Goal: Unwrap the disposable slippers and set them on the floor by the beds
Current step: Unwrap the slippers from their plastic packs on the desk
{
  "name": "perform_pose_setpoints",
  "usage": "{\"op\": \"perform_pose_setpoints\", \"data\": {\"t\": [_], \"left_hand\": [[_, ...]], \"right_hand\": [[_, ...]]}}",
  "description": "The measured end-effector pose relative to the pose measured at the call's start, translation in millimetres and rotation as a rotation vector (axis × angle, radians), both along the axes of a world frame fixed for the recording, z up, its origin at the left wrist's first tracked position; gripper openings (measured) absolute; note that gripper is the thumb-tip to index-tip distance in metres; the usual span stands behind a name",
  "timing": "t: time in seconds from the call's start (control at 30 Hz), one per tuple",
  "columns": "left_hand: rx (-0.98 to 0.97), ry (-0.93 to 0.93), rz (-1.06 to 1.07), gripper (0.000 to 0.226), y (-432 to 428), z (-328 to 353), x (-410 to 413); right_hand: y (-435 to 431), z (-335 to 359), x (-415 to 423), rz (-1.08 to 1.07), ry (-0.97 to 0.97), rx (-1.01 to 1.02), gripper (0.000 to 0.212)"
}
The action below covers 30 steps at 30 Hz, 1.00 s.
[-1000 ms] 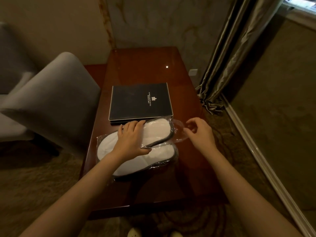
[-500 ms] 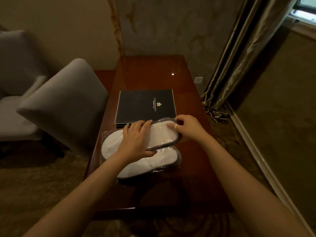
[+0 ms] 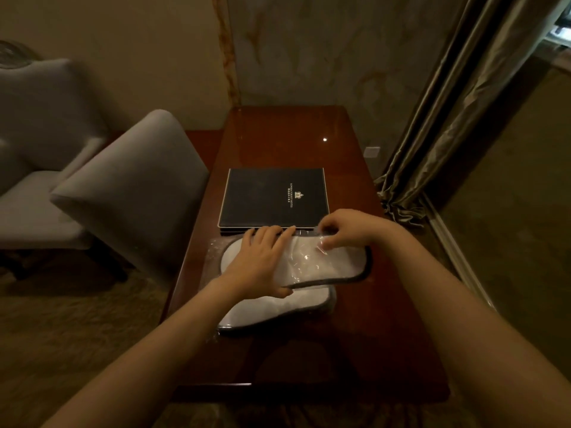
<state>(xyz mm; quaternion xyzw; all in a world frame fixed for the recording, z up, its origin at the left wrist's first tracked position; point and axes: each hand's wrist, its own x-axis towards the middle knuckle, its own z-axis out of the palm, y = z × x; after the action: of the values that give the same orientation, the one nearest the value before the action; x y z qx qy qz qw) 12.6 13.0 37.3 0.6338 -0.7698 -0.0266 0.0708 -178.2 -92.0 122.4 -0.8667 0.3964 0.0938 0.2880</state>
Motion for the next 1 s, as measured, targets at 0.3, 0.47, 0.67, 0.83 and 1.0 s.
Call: {"op": "perform_pose_setpoints", "data": {"t": [0.3, 0.47, 0.67, 0.83, 1.0], "left_hand": [[-0.007, 0.102, 0.07, 0.127, -32.4, 1.0, 20.4], [0.061, 0.206, 0.174, 0.134, -54.0, -0.1, 37.5], [0.135, 0.233, 0.328, 0.122, -69.0, -22.5, 59.3], [0.174, 0.272, 0.365, 0.114, -87.7, -33.4, 57.6], [0.309, 0.225, 0.497, 0.112, -100.1, -50.6, 63.1]], "right_hand": [[-18.4, 25.2, 21.1, 0.026, -0.089, -0.232, 0.029], [-27.8, 50.0, 18.5, -0.003, -0.102, -0.386, 0.031], [-35.4, 59.9, -1.0, -0.129, -0.198, -0.419, 0.03], [-34.5, 47.7, -10.4, -0.25, -0.214, -0.388, 0.028], [-36.9, 31.5, -21.0, -0.479, -0.47, -0.393, 0.03]]}}
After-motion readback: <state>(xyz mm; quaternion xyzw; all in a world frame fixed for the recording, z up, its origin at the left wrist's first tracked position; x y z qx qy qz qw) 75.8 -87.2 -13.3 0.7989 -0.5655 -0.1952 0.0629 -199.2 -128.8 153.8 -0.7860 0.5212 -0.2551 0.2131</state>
